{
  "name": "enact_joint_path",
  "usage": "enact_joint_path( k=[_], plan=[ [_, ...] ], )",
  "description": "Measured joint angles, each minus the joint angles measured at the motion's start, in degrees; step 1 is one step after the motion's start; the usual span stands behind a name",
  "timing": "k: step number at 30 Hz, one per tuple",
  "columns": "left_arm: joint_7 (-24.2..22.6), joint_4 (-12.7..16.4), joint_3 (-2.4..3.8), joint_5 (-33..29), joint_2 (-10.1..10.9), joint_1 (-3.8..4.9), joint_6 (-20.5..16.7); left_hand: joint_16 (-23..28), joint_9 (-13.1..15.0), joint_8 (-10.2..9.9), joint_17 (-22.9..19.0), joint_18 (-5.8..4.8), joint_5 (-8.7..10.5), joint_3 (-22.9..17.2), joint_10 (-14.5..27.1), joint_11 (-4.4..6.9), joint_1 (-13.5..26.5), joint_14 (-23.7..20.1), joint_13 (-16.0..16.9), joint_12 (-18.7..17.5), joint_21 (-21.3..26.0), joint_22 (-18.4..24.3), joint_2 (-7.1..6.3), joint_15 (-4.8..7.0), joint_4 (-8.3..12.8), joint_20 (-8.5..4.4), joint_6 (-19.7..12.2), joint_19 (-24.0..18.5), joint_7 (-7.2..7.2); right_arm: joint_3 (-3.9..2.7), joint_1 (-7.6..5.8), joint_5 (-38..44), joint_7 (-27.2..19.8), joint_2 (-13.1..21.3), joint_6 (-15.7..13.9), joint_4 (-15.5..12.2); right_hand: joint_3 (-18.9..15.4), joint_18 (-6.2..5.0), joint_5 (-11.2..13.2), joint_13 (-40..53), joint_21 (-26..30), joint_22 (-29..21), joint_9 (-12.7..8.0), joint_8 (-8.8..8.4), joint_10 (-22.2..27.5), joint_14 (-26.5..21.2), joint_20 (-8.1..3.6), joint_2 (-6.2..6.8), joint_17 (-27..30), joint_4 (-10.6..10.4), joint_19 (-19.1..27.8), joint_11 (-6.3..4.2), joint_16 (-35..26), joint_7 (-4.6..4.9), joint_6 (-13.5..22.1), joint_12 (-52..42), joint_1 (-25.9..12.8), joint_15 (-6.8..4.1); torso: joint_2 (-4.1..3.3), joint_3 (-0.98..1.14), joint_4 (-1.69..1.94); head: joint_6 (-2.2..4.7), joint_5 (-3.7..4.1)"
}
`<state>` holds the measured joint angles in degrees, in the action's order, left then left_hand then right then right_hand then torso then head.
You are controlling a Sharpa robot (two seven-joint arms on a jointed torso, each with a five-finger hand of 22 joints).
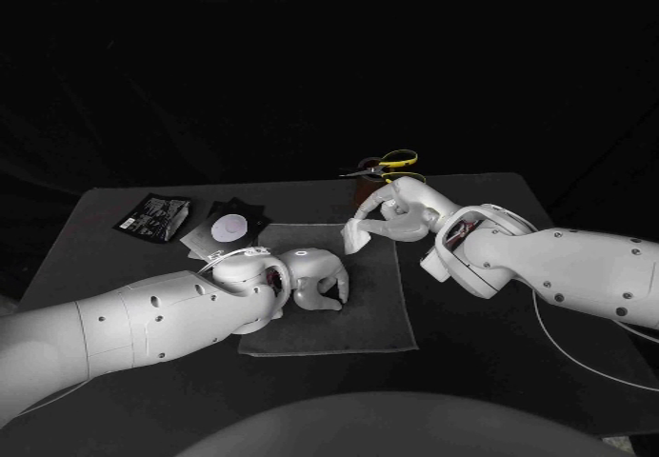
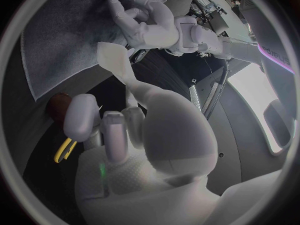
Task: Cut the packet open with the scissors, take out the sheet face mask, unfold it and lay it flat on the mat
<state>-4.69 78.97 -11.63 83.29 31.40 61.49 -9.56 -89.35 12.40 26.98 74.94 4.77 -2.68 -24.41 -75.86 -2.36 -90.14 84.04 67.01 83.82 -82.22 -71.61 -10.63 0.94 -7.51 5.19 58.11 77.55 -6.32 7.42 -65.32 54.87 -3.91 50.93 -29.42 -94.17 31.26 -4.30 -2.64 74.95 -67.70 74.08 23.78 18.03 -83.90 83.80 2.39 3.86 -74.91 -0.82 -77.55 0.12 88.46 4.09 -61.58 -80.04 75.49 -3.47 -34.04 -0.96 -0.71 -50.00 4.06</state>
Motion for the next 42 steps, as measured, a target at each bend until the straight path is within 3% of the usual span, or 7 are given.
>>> enact_joint_path(
  k=[17, 20, 25, 29, 35, 39, 42],
  plan=[
    [-4.1, 1.6, 0.25, -5.3, 2.6, -0.13, -3.5, 0.0, 2.4, 4.4, 0.0, -0.01, -0.17, -5.4, -0.1, 0.93, 4.3, 0.0, 0.8, 0.0, -0.2, 0.1, -0.35, 0.98, 0.0, -1.0, 1.3, -0.3, 0.68, 0.0, -0.01, 0.0, 0.0, 0.1, 0.0, 0.1, 0.0, 0.0, 0.0, 0.0, 0.0, -0.1, 0.0, 0.17, 0.0, -0.1, 0.07, 0.01, 0.0, 0.0, 0.1, 0.0, 0.2, 0.0, 0.2, 0.0, 0.0, 0.08, 0.03, -0.02, 0.04, 0.0, -0.09],
    [-4.5, 2.7, 1.14, -7.6, 3.9, -0.13, -3.5, 0.0, 2.4, 4.6, 0.0, -0.01, -0.17, -5.4, -0.1, 0.93, 4.3, 0.0, 1.0, 0.0, -0.2, 0.2, -0.32, 0.99, 0.1, -1.01, 1.1, -0.3, 0.93, 0.0, -0.01, 0.0, 0.0, 0.1, 0.0, 0.1, 0.1, 0.01, 0.1, 0.0, 0.0, -0.1, 0.0, 0.16, 0.0, 0.1, 0.2, 0.01, 0.0, 0.1, 0.2, 0.0, 0.1, -0.01, 0.2, 0.0, 0.0, -0.06, 0.03, -0.02, 0.07, 0.0, -0.07],
    [-4.6, 4.4, 3.92, -12.5, 6.5, 0.09, -2.9, 0.0, 2.5, 5.0, 0.0, -0.01, -0.16, -6.0, -0.3, 1.14, 4.6, 0.0, 1.2, -0.1, -0.2, 0.4, -0.62, 0.99, 0.2, -1.01, 1.1, -0.3, 0.93, 0.0, -0.01, 0.0, 0.0, 0.1, 0.1, 0.3, 0.1, 0.01, 0.1, 0.0, 0.0, 0.0, 0.0, 0.16, 0.0, 0.1, 0.2, 0.01, 0.0, 0.2, 0.2, 0.0, 0.1, -0.02, 0.4, 0.0, 0.0, -0.13, 0.03, -0.02, 0.07, 0.0, -0.11],
    [-4.2, 5.9, 5.07, -15.8, 9.3, 1.33, -2.1, 0.0, 2.5, 5.1, 0.0, -0.01, -0.16, -6.2, -0.3, 1.14, 4.6, 0.0, 1.2, -0.1, -0.2, 0.4, -0.62, 0.99, 0.3, -1.01, 1.1, -0.3, 0.94, 0.0, -0.01, 0.0, 0.0, 0.2, 0.1, 0.4, 0.1, 0.01, 0.1, 0.0, 0.0, 0.0, 0.0, 0.15, 0.0, 0.1, 0.2, 0.01, 0.0, 0.2, 0.2, 0.0, 0.1, -0.02, 0.4, 0.0, 0.0, -0.13, 0.08, -0.02, 0.1, 0.0, -0.31],
    [-3.3, 5.5, 5.87, -19.4, 14.1, 4.93, -1.1, 0.0, 2.5, 5.4, 0.0, -0.01, -0.16, -6.6, -0.4, 1.25, 4.8, 0.0, 1.7, -0.2, -0.2, 0.4, -0.87, 0.98, 0.5, -1.0, 1.0, -0.3, 1.02, 0.0, -0.02, 0.0, 0.0, 0.2, 0.2, 0.6, 0.1, 0.01, 0.2, 0.0, 0.0, 0.0, 0.0, 0.37, 0.0, 0.1, 0.2, 0.01, 0.0, 0.2, 0.2, 0.0, 0.0, 0.14, 0.3, 0.0, 0.0, -0.12, 0.14, 0.03, 0.17, 0.0, -1.29],
    [-2.6, 1.9, 5.94, -21.2, 16.0, 6.62, -0.7, 0.0, 2.5, 5.7, 0.0, -0.01, -0.16, -6.8, -0.5, 1.35, 5.1, 0.0, 1.8, -0.2, -0.2, 0.3, -1.15, 0.98, 0.7, -1.04, 1.0, -0.2, 1.03, 0.0, -0.02, 0.0, 0.0, 0.1, 0.2, 0.7, 0.1, 0.01, 0.2, 0.0, 0.0, 0.0, 0.0, 0.38, 0.0, 0.1, 0.2, 0.02, 0.0, 0.2, 0.2, 0.0, 0.0, 0.14, 0.2, 0.0, 0.0, -0.12, 0.16, 0.03, 0.2, 0.55, -2.61],
    [-2.3, -2.2, 6.02, -22.3, 16.6, 7.56, -0.7, 0.1, 2.7, 5.7, 0.0, -0.01, -0.16, -6.8, -0.5, 1.35, 5.1, 0.0, 1.9, -0.2, -0.2, 0.1, -1.15, 0.98, 0.7, -1.21, 1.0, -0.1, 1.03, 0.0, -0.02, 0.0, 0.1, 0.0, 0.2, 0.7, 0.1, 0.01, 0.2, 0.0, 0.0, 0.0, 0.0, 0.37, 0.0, 0.1, 0.2, 0.02, 0.0, 0.2, 0.2, 0.0, -0.1, 0.06, 0.1, 0.0, 0.0, -0.12, 0.15, 0.03, 0.2, 1.42, -4.5]
  ],
)
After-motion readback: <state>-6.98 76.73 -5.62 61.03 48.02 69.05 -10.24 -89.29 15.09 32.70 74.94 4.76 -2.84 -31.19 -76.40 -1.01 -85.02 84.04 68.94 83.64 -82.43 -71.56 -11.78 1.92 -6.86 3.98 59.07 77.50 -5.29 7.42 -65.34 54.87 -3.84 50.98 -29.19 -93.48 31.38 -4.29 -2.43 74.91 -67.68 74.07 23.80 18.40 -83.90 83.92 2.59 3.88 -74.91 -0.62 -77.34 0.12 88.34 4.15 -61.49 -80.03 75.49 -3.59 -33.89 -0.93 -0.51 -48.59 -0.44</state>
